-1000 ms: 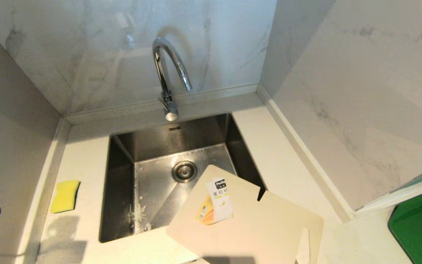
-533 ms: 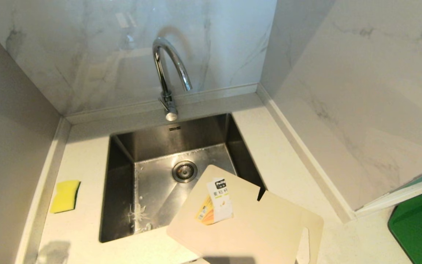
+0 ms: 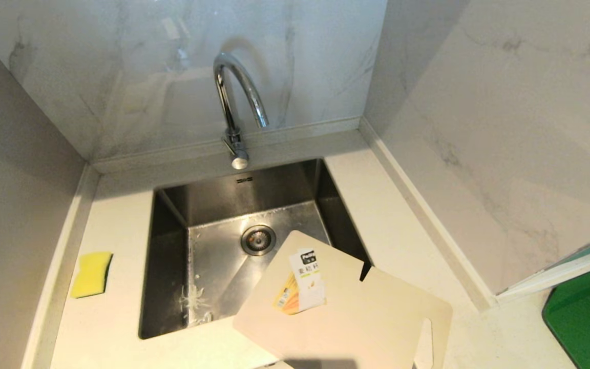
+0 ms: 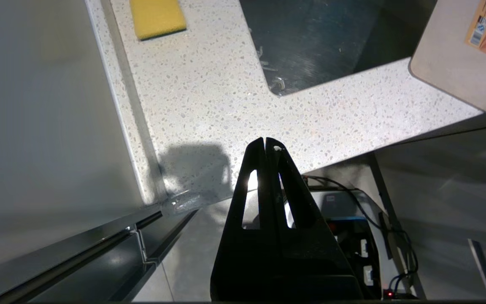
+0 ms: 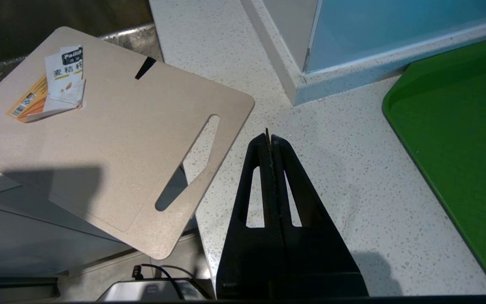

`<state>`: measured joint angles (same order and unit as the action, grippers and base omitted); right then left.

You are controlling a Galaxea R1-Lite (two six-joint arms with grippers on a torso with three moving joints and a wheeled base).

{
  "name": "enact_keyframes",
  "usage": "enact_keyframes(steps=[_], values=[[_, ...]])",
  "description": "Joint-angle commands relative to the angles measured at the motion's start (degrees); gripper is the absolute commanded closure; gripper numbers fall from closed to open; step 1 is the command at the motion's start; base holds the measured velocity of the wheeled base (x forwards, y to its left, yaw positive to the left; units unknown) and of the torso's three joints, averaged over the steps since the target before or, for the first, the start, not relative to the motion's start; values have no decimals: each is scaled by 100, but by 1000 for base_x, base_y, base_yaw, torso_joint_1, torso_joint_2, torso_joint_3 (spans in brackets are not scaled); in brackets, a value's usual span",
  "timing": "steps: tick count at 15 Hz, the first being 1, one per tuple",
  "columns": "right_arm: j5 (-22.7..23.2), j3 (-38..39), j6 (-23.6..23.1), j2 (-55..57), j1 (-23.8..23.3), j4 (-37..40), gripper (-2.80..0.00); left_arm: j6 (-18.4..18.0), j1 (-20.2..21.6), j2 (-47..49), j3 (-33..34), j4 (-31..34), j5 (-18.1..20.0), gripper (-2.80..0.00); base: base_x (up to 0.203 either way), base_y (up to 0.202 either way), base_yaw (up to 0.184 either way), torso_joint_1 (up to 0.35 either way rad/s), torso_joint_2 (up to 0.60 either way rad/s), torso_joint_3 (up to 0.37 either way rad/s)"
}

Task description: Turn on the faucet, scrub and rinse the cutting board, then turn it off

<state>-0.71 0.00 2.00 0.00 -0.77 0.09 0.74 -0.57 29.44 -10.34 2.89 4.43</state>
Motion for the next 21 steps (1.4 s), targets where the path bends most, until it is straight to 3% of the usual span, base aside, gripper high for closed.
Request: enact_keyframes(steps=[1, 6, 14, 21], values=[[0, 9, 2, 0, -2, 0, 0, -82, -45, -439, 318, -9, -3, 0, 0, 0, 0, 0, 0, 0], [0, 9, 2, -1, 6, 0, 0, -201, -127, -1052, 896, -368, -98, 0, 0, 0, 0, 0, 0, 0], [0, 9, 2, 0, -2, 0, 0, 341, -341, -1336, 1042, -579, -504, 0, 0, 0, 0, 0, 0, 0], [0, 9, 2, -8, -2, 0, 0, 260, -558, -1309, 1034, -588, -504, 0, 0, 0, 0, 0, 0, 0]])
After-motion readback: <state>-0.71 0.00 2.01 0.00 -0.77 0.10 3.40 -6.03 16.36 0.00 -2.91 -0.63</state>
